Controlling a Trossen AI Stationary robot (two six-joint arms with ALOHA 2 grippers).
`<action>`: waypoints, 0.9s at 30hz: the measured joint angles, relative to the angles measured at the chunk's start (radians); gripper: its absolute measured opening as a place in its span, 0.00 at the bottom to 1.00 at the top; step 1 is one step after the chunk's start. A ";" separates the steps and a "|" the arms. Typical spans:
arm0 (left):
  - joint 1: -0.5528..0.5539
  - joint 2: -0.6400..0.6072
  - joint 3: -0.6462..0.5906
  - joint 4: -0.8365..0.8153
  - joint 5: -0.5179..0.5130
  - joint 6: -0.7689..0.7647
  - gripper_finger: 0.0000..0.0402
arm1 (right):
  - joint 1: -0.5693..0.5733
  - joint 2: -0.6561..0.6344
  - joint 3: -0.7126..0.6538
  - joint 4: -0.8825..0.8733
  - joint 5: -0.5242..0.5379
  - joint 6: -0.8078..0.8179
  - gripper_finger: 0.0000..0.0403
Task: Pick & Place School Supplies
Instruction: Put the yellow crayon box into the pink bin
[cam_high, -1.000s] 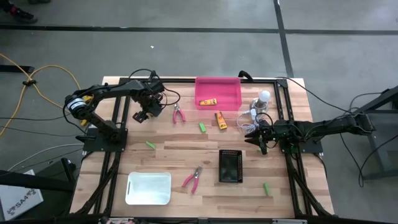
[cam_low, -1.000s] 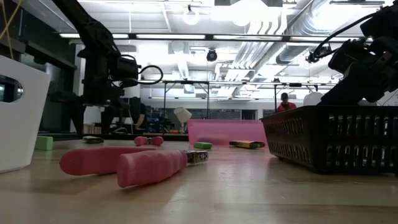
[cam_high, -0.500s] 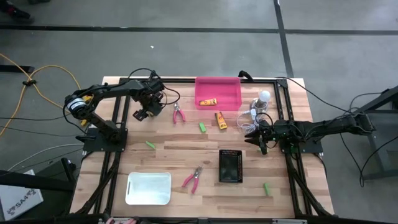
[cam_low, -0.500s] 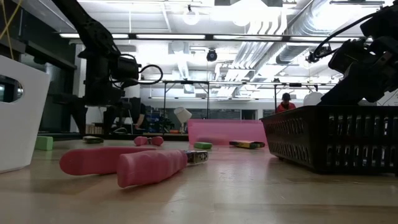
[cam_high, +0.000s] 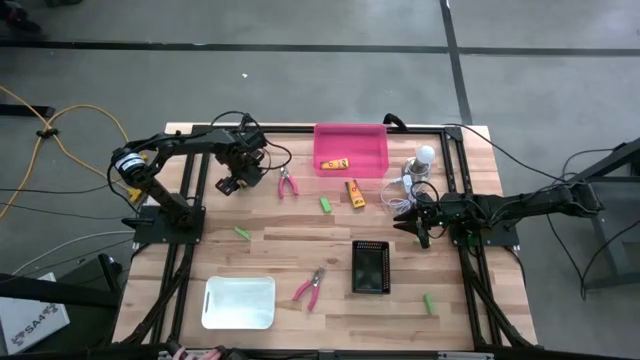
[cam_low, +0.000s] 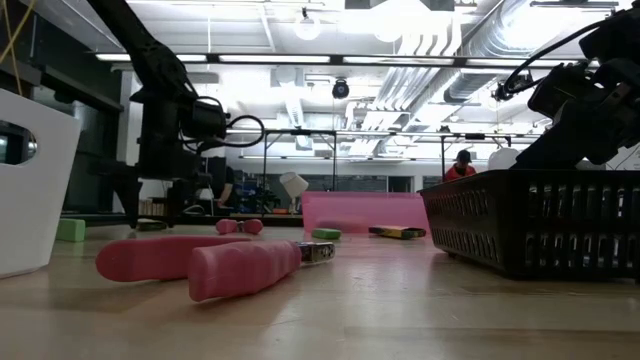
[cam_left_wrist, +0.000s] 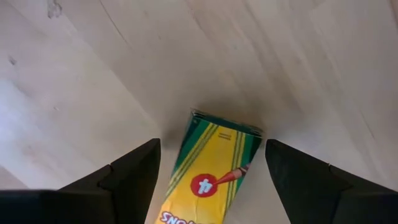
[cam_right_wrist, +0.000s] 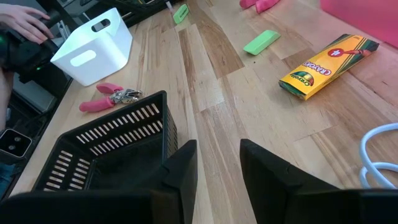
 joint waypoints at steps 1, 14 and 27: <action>0.000 0.000 0.000 0.000 0.000 0.000 0.71 | 0.000 0.000 0.000 0.000 0.000 0.000 0.27; 0.000 0.000 0.000 -0.003 0.000 -0.002 0.58 | 0.000 0.000 0.000 0.000 0.000 0.000 0.27; 0.000 0.000 0.000 0.017 0.001 -0.002 0.54 | 0.000 0.000 0.000 0.000 0.000 0.000 0.27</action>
